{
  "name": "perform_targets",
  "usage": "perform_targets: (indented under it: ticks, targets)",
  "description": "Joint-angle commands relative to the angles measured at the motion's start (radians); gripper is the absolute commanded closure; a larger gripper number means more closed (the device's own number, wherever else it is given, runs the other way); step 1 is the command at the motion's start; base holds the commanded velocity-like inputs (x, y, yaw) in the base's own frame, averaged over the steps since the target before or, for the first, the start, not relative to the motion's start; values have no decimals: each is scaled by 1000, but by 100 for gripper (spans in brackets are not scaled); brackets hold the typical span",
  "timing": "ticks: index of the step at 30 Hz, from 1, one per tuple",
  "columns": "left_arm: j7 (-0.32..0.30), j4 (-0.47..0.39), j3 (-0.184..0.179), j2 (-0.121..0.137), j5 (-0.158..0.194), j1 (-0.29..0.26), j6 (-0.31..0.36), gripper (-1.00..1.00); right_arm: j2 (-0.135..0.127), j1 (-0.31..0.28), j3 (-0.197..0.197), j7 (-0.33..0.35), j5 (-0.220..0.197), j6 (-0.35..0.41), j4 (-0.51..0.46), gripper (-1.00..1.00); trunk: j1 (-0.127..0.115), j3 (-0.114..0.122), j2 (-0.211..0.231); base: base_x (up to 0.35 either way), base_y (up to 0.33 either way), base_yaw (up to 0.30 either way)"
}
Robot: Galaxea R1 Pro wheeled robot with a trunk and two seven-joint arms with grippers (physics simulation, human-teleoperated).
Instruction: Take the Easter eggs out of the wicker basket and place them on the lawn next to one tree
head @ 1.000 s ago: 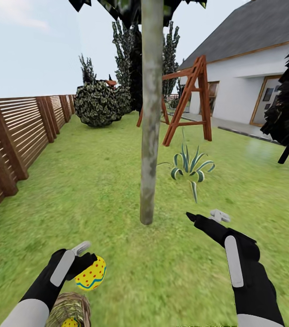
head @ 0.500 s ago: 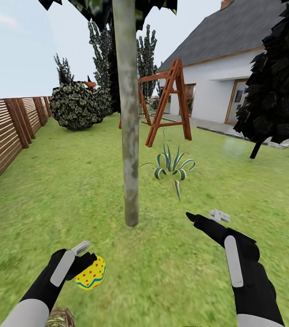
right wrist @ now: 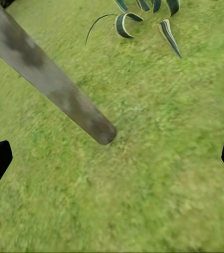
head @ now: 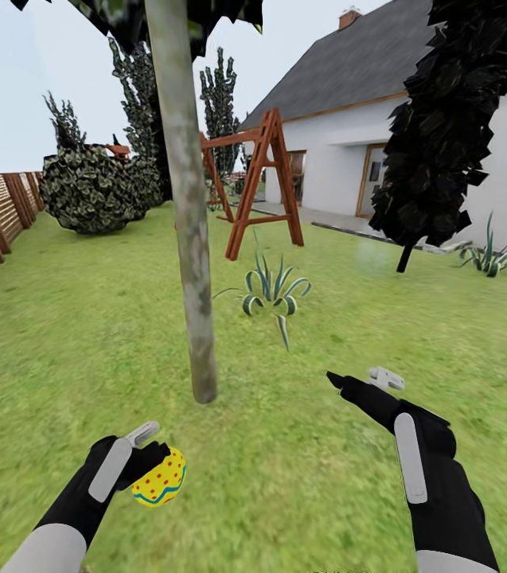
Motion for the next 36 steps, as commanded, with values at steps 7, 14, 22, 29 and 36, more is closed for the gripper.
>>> perform_targets:
  ticks: [7,14,22,29,36]
  targets:
    - [9,-1,0,0,10,0,3,100,1,-2,-4,9,6,5,0,-100,1,3,-2,0,-77,-274]
    - [9,3,0,0,10,0,2,100,1,-1,-4,9,6,5,0,-100,1,7,-2,24,-212,-267]
    - [9,11,0,-3,10,0,0,100,1,-1,-5,9,6,5,0,-100,1,8,-2,168,-259,-79]
    - [10,12,0,-3,10,0,-3,100,1,-1,-5,9,6,5,0,-100,1,8,-2,196,-261,-2]
    - [10,12,0,-4,10,0,-6,100,1,-1,-5,9,6,5,-3,-100,1,8,-2,197,-261,0]
